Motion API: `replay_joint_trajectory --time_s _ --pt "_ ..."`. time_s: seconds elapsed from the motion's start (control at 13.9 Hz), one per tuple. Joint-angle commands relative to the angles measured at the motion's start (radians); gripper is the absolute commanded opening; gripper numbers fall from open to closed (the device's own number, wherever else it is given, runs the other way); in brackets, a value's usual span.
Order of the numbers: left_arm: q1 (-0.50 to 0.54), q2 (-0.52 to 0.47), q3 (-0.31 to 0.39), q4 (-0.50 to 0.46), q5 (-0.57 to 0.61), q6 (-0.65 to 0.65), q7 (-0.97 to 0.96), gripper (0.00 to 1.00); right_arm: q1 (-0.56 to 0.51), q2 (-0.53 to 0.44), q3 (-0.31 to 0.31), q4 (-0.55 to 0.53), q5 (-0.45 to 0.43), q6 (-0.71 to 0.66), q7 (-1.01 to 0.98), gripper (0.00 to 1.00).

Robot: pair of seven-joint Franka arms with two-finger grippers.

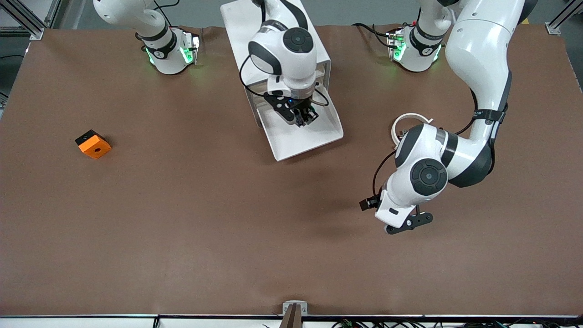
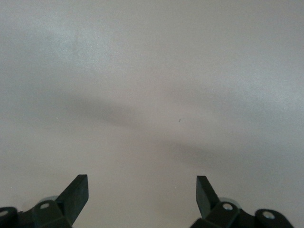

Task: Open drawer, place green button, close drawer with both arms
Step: 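Carry the button over the open drawer with the right gripper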

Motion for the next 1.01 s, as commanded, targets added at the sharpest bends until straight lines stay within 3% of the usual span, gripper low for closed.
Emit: replay_joint_trajectory --time_s 0.0,0.86,0.93 --pt "0.010 -0.012 -0.010 -0.019 0.010 0.017 0.017 1.00 0.027 0.091 -0.013 0.108 -0.045 -0.015 0.026 0.00" --pt "-0.001 0.019 -0.025 -0.021 0.010 0.049 0.012 1.00 0.068 0.153 -0.014 0.126 -0.079 -0.012 0.029 0.00" --pt "-0.001 0.023 -0.030 -0.021 0.010 0.052 0.011 1.00 0.067 0.153 -0.014 0.132 -0.077 -0.012 0.028 0.15"
